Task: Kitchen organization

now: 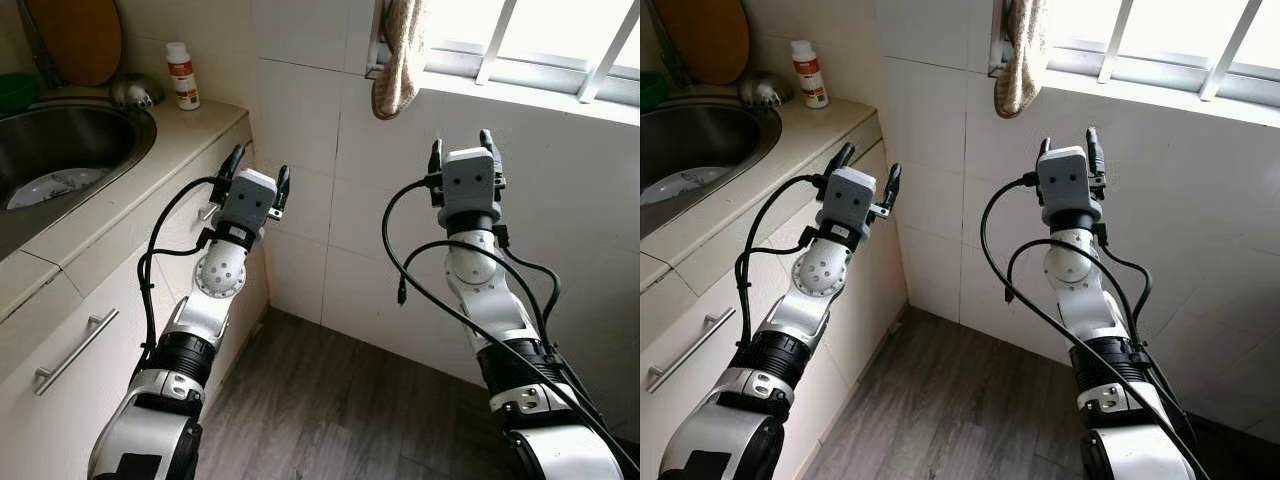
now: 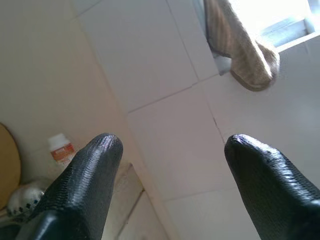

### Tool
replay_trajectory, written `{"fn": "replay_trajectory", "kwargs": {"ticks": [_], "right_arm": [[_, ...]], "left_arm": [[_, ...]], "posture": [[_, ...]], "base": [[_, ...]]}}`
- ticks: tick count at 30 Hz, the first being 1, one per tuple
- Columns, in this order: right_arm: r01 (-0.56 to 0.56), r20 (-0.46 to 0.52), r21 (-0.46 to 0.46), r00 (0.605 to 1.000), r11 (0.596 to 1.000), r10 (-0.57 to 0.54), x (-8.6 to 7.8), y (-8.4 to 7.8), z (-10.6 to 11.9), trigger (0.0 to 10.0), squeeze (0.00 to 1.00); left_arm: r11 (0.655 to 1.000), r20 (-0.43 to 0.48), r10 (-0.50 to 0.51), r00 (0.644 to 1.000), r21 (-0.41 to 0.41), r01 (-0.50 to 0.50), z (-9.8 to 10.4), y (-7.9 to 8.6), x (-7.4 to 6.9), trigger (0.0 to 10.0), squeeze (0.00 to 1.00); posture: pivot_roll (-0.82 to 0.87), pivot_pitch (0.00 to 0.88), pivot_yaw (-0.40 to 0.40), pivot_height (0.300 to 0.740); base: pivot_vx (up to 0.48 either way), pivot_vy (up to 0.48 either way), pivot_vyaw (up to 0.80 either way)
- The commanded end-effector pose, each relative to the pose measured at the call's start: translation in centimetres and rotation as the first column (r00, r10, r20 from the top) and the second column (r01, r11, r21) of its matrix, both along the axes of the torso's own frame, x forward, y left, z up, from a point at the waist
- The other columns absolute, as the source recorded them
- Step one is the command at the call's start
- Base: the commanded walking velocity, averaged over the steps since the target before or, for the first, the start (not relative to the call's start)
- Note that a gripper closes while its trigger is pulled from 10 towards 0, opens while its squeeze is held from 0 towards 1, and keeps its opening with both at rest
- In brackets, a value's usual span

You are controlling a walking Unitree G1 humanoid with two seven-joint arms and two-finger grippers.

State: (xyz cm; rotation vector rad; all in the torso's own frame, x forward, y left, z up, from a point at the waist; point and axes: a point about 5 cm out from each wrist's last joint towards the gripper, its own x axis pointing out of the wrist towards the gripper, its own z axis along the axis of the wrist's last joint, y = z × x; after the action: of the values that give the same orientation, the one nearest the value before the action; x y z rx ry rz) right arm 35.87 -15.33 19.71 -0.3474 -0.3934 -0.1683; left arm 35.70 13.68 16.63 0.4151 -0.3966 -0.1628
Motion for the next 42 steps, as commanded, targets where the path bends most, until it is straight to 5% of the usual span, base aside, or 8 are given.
{"fn": "replay_trajectory", "kwargs": {"ticks": [1, 14, 21, 25, 33, 36, 39, 42], "right_arm": [[0.008, -0.05, 0.025, 0.999, 1.0, -0.006, 0.0, -0.2, -0.8, 10.0, 0.0], [0.007, -0.183, -0.015, 0.983, 1.0, -0.01, -4.2, -0.9, -3.6, 10.0, 0.0], [-0.014, -0.296, -0.032, 0.955, 0.999, 0.004, -9.4, -1.3, -4.5, 10.0, 0.0], [-0.027, -0.362, -0.062, 0.932, 0.998, 0.003, -12.9, -1.3, -5.7, 10.0, 0.0], [-0.032, -0.383, -0.097, 0.924, 0.995, -0.008, -13.2, -1.5, -5.3, 10.0, 0.0], [-0.035, -0.391, -0.078, 0.92, 0.996, 0.002, -13.0, -0.8, -5.1, 10.0, 0.0], [-0.001, -0.389, -0.009, 0.921, 1.0, -0.003, -12.0, -0.4, -4.4, 10.0, 0.0], [0.028, -0.383, 0.026, 0.924, 0.999, -0.016, -11.0, 0.0, -3.9, 10.0, 0.0]], "left_arm": [[0.999, -0.001, -0.023, 1.0, 0.025, 0.023, -0.2, -0.3, -0.2, 10.0, 0.0], [0.999, -0.069, -0.035, 0.997, 0.025, 0.037, -2.8, 0.6, -4.5, 10.0, 0.0], [1.0, -0.161, 0.007, 0.987, 0.02, -0.004, -3.5, 1.6, -7.7, 10.0, 0.0], [0.995, -0.23, 0.062, 0.971, -0.063, -0.078, -3.2, 2.5, -9.8, 10.0, 0.0], [0.942, -0.422, 0.098, 0.901, -0.251, -0.22, -2.7, 1.2, -10.8, 10.0, 0.0], [0.882, -0.554, 0.09, 0.827, -0.341, -0.325, -4.9, 1.3, -9.7, 10.0, 0.0], [0.91, -0.502, 0.144, 0.853, -0.27, -0.313, -3.4, 1.5, -8.1, 10.0, 0.0], [0.888, -0.519, 0.102, 0.849, -0.338, -0.313, -2.4, 0.9, -7.7, 10.0, 0.0]], "posture": [[0.13, 0.0, -0.032, 0.74], [0.09, 0.0, -0.048, 0.74], [0.09, 0.0, -0.061, 0.74], [0.07, 0.0, -0.054, 0.74], [0.09, 0.0, -0.048, 0.74], [0.08, 0.0, -0.068, 0.74], [0.09, 0.0, -0.067, 0.74], [0.09, 0.0, -0.064, 0.74]], "base": [[0.0, 0.0, 0.0], [0.0, 0.0, 0.0], [0.0, 0.0, 0.0], [0.0, 0.0, 0.0], [0.0, 0.0, 0.0], [0.0, 0.0, 0.0], [0.0, 0.0, 0.0], [0.0, 0.0, 0.0]]}}
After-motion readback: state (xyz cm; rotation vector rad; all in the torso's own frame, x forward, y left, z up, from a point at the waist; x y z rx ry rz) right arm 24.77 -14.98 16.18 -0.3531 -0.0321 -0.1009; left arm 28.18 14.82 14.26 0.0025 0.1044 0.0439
